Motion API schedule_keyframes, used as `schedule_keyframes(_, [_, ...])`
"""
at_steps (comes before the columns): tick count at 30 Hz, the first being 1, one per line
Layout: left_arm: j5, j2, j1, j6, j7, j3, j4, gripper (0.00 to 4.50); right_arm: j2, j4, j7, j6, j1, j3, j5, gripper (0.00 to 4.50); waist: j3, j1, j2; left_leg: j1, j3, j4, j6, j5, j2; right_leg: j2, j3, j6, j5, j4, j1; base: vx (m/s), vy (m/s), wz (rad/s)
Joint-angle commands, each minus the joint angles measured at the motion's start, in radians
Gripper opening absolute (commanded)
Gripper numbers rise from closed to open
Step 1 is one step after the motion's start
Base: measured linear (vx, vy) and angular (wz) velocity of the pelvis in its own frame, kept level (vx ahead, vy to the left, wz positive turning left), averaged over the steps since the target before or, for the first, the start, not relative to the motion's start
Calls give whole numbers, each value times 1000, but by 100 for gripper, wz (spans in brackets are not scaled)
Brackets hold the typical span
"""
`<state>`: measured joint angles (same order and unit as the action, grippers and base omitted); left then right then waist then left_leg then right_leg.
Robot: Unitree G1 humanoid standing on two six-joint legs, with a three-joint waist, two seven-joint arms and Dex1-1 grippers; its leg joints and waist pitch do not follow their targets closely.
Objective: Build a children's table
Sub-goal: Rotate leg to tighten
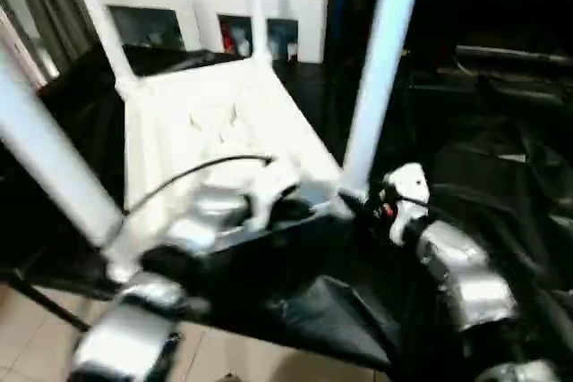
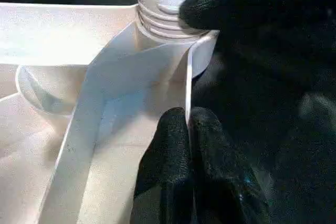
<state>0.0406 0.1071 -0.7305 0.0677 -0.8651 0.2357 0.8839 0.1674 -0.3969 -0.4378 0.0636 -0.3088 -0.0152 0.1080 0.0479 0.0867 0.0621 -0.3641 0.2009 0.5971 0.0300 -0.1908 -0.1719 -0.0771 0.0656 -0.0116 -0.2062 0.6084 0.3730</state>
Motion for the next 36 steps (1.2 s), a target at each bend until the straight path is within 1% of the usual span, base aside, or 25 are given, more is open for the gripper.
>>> schedule_keyframes(1, [22, -45, -38, 38, 117, 1, 61, 0, -61, -3, 88, 58, 24, -23, -22, 257, -50, -11, 12, 31, -39, -80, 8, -322, -61, -84, -54, -184, -347, -103, -13, 0, 0, 0])
schedule_keyframes(2, [29, -62, -54, 49, 151, 2, 81, 0, -96, 2, 123, 56, 17, -29, -30, 257, -49, -18, 15, 29, -40, -84, 17, -334, -61, -80, -53, -179, -343, -104, -12, 0, 0, 0])
schedule_keyframes(3, [32, -69, -61, 54, 165, 3, 89, 0, -111, 4, 135, 52, 13, -33, -33, 257, -49, -20, 4, 28, -42, -87, 18, -349, -61, -82, -51, -175, -348, -107, -16, 0, 0, 0])
schedule_keyframes(4, [34, -71, -63, 56, 170, 3, 92, 0, -116, 5, 139, 51, 12, -34, -34, 257, -49, -21, 4, 26, -43, -88, 14, -351, -60, -83, -51, -169, -354, -108, -18, 0, 0, 0])
schedule_keyframes(5, [37, -74, -68, 59, 173, 4, 99, 0, -127, 7, 141, 47, 8, -39, -36, 257, -49, -24, 4, 18, -45, -89, 5, -341, -58, -84, -49, -160, -357, -106, -24, 0, 0, 0])
schedule_keyframes(7, [43, -75, -79, 55, 179, 2, 122, 0, -134, 11, 133, 25, 1, -53, -39, 257, -52, -40, 17, 13, -48, -90, 0, -339, -57, -82, -47, -156, -339, -108, -25, 0, 0, 0])
schedule_keyframes(9, [48, -65, -83, 51, 162, 2, 132, 0, -122, 24, 98, 8, 1, -60, -29, 288, -58, -52, 12, 3, -50, -88, -15, -310, -56, -82, -44, -176, -263, -100, -35, 0, 0, 0])
schedule_keyframes(11, [51, -39, -84, 28, 115, 6, 139, 0, -93, 59, 36, 3, 5, -48, 10, 295, -63, -57, 16, -1, -47, -80, -50, -245, -58, -85, -46, -208, -166, -93, -37, 0, 0, 0])
schedule_keyframes(12, [52, -22, -79, 16, 81, 12, 136, 0, -67, 85, 1, 19, 9, -44, 23, 295, -64, -57, 0, -4, -44, -78, -64, -226, -57, -83, -45, -214, -144, -92, -39, 0, 0, 0])
schedule_keyframes(13, [50, -3, -71, -6, 40, 18, 128, 0, -36, 107, -37, 36, 12, -44, 30, 314, -71, -48, 6, -6, -43, -68, -103, -145, -59, -85, -46, -232, -46, -76, -44, 0, 0, 0])
schedule_keyframes(14, [48, 3, -67, -9, 24, 20, 123, 0, -24, 113, -53, 42, 14, -46, 32, 326, -74, -47, 10, -6, -43, -65, -115, -120, -60, -85, -46, -240, -7, -71, -42, 0, 0, 0])
schedule_keyframes(15, [36, 33, -48, -34, -50, 25, 97, 0, 35, 148, -130, 69, 23, -57, 40, 333, -74, -47, -13, -7, -40, -64, -129, -102, -60, -83, -44, -246, 23, -70, -44, 0, 0, 0])
schedule_keyframes(16, [30, 45, -40, -47, -80, 26, 86, 0, 60, 163, -163, 79, 28, -62, 42, 333, -76, -40, -3, -11, -41, -58, -158, -65, -59, -87, -44, -256, 70, -60, -45, 0, 0, 0])
schedule_keyframes(17, [20, 59, -28, -39, -118, 28, 66, 0, 89, 184, -210, 89, 38, -69, 54, 333, -76, -39, -24, -12, -36, -55, -183, -59, -60, -86, -43, -260, 87, -60, -42, 0, 0, 0])
schedule_keyframes(18, [20, 59, -28, -39, -118, 28, 66, 0, 89, 184, -210, 89, 38, -69, 54, 333, -78, -33, -16, -14, -39, -54, -187, -48, -60, -90, -43, -263, 92, -53, -46, 0, 0, 0])
schedule_keyframes(19, [15, 73, -17, -31, -147, 31, 52, 0, 114, 205, -253, 100, 47, -72, 67, 333, -71, -30, -16, -10, -34, -57, -188, -72, -63, -87, -40, -264, 39, -63, -35, 0, 0, 0])
schedule_keyframes(20, [11, 90, -2, -40, -175, 34, 32, 0, 149, 229, -302, 110, 58, -72, 84, 333, -68, -28, -29, -7, -33, -62, -172, -106, -66, -85, -40, -256, -35, -70, -34, 0, 0, 0])
schedule_keyframes(21, [11, 90, -2, -40, -175, 34, 32, 0, 149, 229, -302, 110, 58, -72, 84, 333, -67, -24, -24, -7, -36, -63, -161, -117, -68, -89, -40, -255, -64, -68, -36, 0, 0, 0])
schedule_keyframes(22, [10, 113, 17, -44, -202, 41, 10, 0, 189, 253, -352, 121, 70, -65, 104, 333, -63, -22, -32, -4, -33, -66, -145, -138, -69, -87, -43, -245, -116, -76, -30, 0, 0, 0])
schedule_keyframes(23, [12, 127, 27, -52, -214, 44, 1, 0, 217, 268, -387, 127, 79, -62, 117, 333, -63, -15, -24, -1, -37, -70, -125, -155, -74, -91, -45, -238, -147, -76, -30, 0, 0, 0])
schedule_keyframes(24, [13, 135, 33, -57, -222, 46, -5, 0, 234, 277, -407, 132, 84, -61, 126, 351, -62, -16, -29, 1, -36, -71, -118, -163, -74, -88, -45, -236, -152, -77, -29, 0, 0, 0])
schedule_keyframes(26, [4, 178, 69, -66, -303, 53, -49, 0, 297, 303, -477, 169, 98, -60, 158, 372, -60, -15, -27, 4, -37, -75, -96, -182, -77, -87, -49, -234, -135, -75, -28, 0, 0, 0])
schedule_keyframes(30, [-22, 206, 102, -56, -392, 66, -111, 0, 311, 295, -484, 176, 92, -62, 150, 394, -60, -16, -30, 1, -34, -75, -81, -178, -74, -91, -50, -250, -120, -72, -28, 0, 0, 0])
schedule_keyframes(31, [-50, 231, 131, -16, -465, 77, -180, 0, 311, 287, -484, 167, 82, -72, 130, 414, -61, -14, -32, 1, -33, -75, -80, -164, -75, -92, -50, -257, -108, -68, -27, 0, 0, 0])
schedule_keyframes(36, [-55, 243, 144, -15, -473, 75, -215, 0, 303, 286, -519, 166, 77, -118, 125, 414, -60, -8, -29, 3, -30, -72, -83, -157, -73, -88, -49, -258, -103, -68, -24, 0, 0, 0])
